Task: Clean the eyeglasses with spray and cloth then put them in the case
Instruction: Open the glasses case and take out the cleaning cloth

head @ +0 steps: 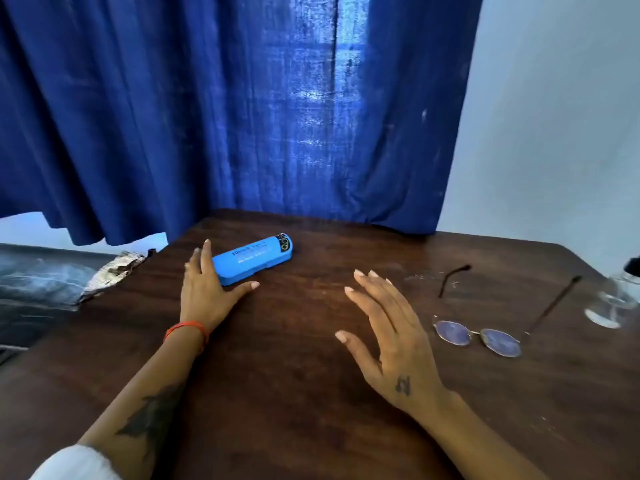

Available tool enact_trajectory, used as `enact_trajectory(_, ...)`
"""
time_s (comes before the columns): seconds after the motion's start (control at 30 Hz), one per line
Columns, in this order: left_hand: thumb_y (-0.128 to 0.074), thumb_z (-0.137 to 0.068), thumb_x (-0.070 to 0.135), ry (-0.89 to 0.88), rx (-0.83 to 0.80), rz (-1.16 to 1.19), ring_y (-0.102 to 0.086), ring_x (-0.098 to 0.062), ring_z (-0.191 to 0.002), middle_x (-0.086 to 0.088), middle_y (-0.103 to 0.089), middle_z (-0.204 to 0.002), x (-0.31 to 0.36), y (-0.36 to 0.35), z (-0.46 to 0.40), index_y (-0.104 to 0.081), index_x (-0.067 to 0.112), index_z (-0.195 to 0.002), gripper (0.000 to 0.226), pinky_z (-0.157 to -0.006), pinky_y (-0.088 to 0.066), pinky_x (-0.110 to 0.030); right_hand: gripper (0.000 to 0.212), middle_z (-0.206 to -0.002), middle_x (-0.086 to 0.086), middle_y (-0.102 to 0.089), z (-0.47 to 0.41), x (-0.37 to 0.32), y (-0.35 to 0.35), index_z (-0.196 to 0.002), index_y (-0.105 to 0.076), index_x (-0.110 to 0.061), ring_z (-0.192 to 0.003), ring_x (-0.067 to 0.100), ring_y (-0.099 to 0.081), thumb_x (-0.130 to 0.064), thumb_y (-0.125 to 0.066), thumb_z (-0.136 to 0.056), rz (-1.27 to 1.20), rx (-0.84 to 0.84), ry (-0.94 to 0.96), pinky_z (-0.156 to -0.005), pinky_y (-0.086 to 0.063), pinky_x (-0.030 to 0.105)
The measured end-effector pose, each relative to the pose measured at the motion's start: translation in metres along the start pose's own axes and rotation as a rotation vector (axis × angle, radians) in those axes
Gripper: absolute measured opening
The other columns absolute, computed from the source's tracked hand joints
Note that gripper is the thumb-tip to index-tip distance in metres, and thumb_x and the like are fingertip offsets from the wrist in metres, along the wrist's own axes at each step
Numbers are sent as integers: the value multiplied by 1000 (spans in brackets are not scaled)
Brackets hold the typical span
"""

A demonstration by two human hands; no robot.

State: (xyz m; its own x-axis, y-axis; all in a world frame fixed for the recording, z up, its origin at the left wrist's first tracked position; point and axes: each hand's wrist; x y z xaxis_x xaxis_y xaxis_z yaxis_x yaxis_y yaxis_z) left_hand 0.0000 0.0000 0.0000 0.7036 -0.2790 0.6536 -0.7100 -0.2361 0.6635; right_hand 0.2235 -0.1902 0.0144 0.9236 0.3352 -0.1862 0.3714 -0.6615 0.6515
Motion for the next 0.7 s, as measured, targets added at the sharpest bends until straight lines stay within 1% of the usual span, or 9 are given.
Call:
enact_trajectory(0.03, -75, -62, 53, 17, -32, 18, -20, -32, -139, -16, -21, -152, -2, -1, -4, -8, 18, -146, 112, -114, -19, -51, 50, -145, 1, -38, 1, 0, -3, -133, -43, -16, -138, 14, -28, -37, -56, -89, 3, -17, 14, -112, -28, 40)
enact_trajectory(0.1, -74, -64, 54, -13, -76, -3, -25, -31, -137, -13, -25, -151, -7, -4, -13, -11, 20, -146, 108, -112, -21, -52, 51, -146, -1, -36, 1, 3, -8, -134, -42, -18, -138, 13, -28, -38, -55, -89, 10, -44, 13, -112, -28, 39)
enact_trajectory(0.2, -73, -69, 47, -58, -98, -28, -36, -35, -130, -16, -32, -143, -13, -9, -20, -24, 17, -143, 94, -110, -27, -51, 54, -146, -1, -36, 3, 9, -13, -135, -41, -19, -137, 13, -28, -40, -55, -88, 27, -88, -29, -110, -31, 42)
enact_trajectory(0.3, -73, -73, 38, -74, -78, -37, -46, -36, -118, -17, -39, -133, -13, -10, -22, -37, 13, -138, 78, -102, -37, -45, 56, -147, -2, -34, 3, 12, -17, -137, -39, -20, -138, 12, -27, -43, -53, -88, 40, -121, -42, -109, -33, 44)
enact_trajectory(0.37, -72, -75, 35, -79, -89, -28, -48, -35, -115, -16, -39, -131, -10, -10, -20, -41, 12, -136, 72, -101, -39, -43, 56, -147, -2, -34, 4, 12, -17, -137, -38, -21, -138, 12, -27, -44, -52, -88, 43, -138, -40, -109, -34, 45)
enact_trajectory(0.47, -74, -74, 33, -102, -117, -2, -48, -31, -115, -15, -41, -130, -6, -7, -17, -43, 13, -134, 70, -100, -39, -40, 55, -147, -2, -34, 5, 11, -17, -137, -39, -21, -137, 12, -27, -45, -52, -88, 50, -146, -40, -108, -35, 44)
enact_trajectory(0.6, -77, -71, 30, -190, -185, 39, -48, -26, -115, -13, -47, -125, -3, -1, -7, -48, 13, -130, 68, -100, -38, -34, 54, -146, -1, -36, 7, 9, -15, -135, -42, -20, -136, 13, -29, -44, -54, -88, 50, -162, -28, -108, -35, 44)
enact_trajectory(0.7, -79, -68, 26, -256, -265, 117, -48, -20, -116, -9, -51, -124, 5, 4, 6, -51, 14, -128, 67, -100, -38, -28, 54, -146, -2, -36, 7, 7, -14, -135, -40, -21, -137, 12, -28, -46, -52, -89, 53, -155, -19, -110, -32, 40)
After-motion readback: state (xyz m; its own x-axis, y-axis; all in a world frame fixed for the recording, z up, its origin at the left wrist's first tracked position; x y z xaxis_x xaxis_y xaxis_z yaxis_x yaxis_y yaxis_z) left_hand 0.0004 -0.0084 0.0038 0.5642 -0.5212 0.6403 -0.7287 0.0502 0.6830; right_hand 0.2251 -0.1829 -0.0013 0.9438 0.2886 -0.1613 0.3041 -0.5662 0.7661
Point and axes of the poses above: each hand's wrist, its own z-axis away from the middle knuckle, its own y-axis out of the back of the hand, x = y × z
